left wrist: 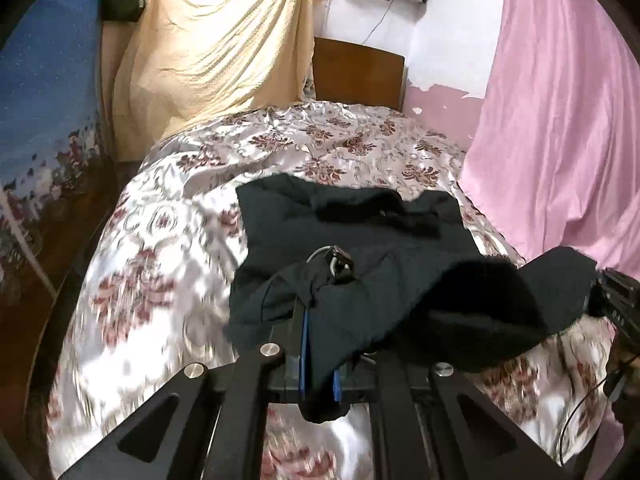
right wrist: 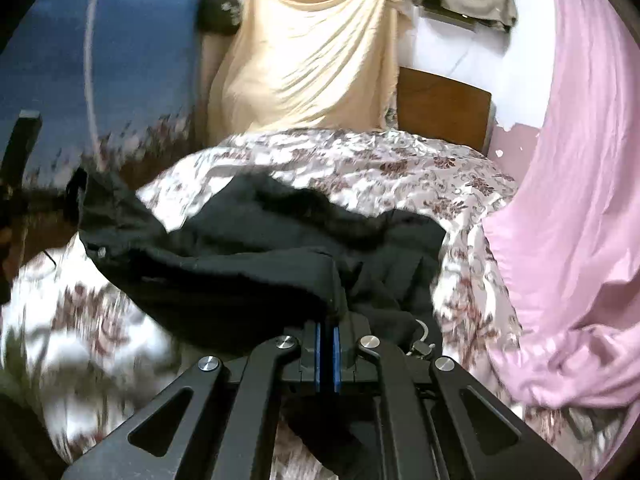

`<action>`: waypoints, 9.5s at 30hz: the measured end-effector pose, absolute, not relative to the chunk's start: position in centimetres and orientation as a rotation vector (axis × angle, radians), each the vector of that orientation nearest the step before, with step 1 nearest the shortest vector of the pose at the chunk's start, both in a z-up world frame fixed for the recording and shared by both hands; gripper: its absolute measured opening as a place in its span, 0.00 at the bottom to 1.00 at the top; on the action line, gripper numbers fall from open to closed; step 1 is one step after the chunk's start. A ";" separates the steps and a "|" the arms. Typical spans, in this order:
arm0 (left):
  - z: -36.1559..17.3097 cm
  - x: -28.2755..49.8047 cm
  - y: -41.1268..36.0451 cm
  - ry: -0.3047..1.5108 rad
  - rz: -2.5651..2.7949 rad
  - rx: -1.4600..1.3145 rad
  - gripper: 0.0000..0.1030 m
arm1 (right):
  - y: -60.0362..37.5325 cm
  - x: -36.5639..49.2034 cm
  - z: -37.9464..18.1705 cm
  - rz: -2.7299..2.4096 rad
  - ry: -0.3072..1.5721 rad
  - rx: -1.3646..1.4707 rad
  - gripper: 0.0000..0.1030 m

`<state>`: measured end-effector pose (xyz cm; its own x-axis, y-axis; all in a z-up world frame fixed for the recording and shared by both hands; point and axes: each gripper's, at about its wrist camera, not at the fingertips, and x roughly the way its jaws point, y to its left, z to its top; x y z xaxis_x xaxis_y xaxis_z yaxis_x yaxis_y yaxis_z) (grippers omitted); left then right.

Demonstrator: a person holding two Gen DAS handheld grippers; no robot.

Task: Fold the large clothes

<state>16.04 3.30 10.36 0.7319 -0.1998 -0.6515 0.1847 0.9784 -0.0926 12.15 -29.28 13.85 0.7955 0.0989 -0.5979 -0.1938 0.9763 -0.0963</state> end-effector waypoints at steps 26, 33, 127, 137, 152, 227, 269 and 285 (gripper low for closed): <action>4.0 44.7 0.5 0.987 -0.160 -0.078 0.09 | -32.9 44.4 2.4 0.021 0.793 -0.096 0.04; 1.4 47.5 0.3 1.011 -0.147 -0.111 0.09 | -33.4 46.5 -0.2 0.012 0.825 -0.070 0.04; -4.1 54.0 -4.9 0.857 -0.092 -0.057 1.00 | -30.5 52.7 -6.7 0.089 0.778 0.103 0.83; 0.4 49.0 -3.4 0.843 -0.072 0.012 1.00 | -31.3 47.5 -1.0 0.111 0.737 0.024 0.87; -0.6 43.2 3.8 0.848 -0.066 0.106 1.00 | -36.6 40.2 -0.2 0.201 0.733 0.068 0.99; -4.5 45.8 2.3 1.022 -0.291 -0.108 0.31 | -43.1 43.6 -10.3 0.315 1.067 0.357 0.50; -1.2 26.2 6.1 1.022 -0.039 -0.072 0.48 | -41.1 25.4 -3.6 0.117 1.011 0.252 0.55; 1.9 19.6 4.4 0.866 0.021 -0.028 0.98 | -38.6 18.3 -1.1 -0.081 0.831 0.173 0.89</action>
<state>19.55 4.37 1.94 0.6481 0.0069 -0.7615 -0.0296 0.9994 -0.0162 18.29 -38.64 -1.11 0.6718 -0.0039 -0.7407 0.1391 0.9829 0.1209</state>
